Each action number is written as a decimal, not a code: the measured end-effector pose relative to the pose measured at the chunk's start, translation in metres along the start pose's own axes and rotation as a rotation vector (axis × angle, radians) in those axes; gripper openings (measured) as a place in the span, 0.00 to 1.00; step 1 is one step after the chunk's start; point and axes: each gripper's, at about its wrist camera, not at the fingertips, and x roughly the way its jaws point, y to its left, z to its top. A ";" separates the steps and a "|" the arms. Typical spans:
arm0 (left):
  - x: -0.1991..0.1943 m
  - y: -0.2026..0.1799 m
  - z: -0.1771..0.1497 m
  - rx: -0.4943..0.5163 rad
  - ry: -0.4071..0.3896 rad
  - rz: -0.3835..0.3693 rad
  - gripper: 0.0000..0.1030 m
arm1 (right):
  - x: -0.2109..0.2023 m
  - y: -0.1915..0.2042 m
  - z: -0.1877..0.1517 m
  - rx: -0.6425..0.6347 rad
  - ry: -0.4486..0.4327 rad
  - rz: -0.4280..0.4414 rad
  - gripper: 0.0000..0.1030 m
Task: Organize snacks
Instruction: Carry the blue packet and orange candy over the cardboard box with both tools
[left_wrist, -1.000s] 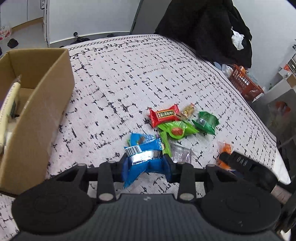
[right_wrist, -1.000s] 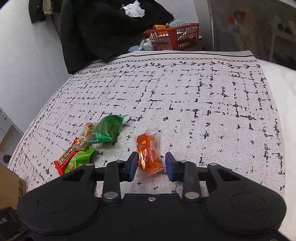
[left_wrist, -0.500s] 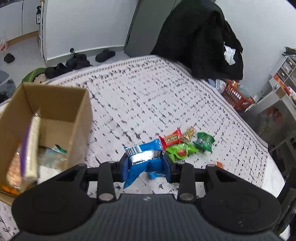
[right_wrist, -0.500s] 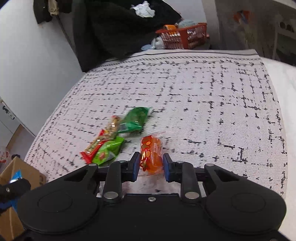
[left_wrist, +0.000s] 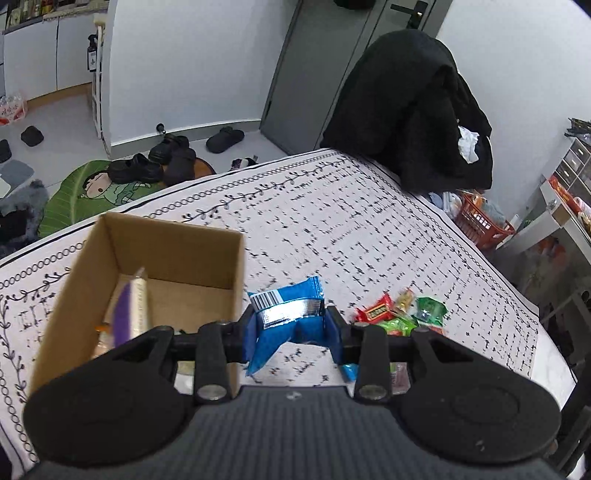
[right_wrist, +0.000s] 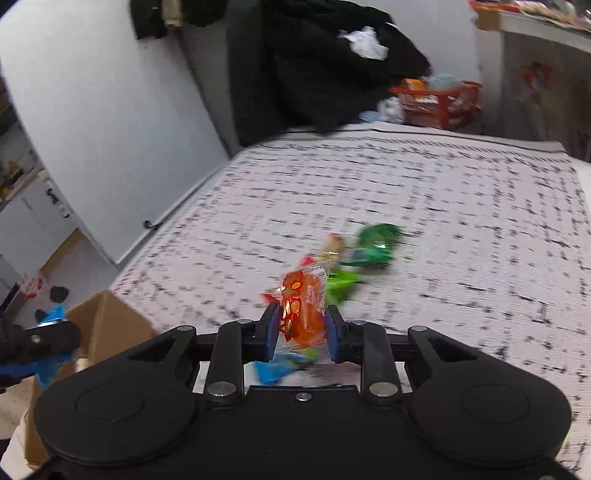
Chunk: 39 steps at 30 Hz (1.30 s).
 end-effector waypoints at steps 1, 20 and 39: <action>-0.001 0.004 0.002 -0.004 0.001 0.003 0.36 | -0.001 0.007 -0.001 -0.013 -0.002 0.011 0.25; -0.018 0.083 0.027 -0.095 -0.041 0.065 0.36 | -0.008 0.103 -0.027 -0.146 -0.045 0.131 0.25; -0.001 0.119 0.029 -0.213 -0.027 -0.011 0.36 | -0.022 0.156 -0.029 -0.229 -0.088 0.165 0.25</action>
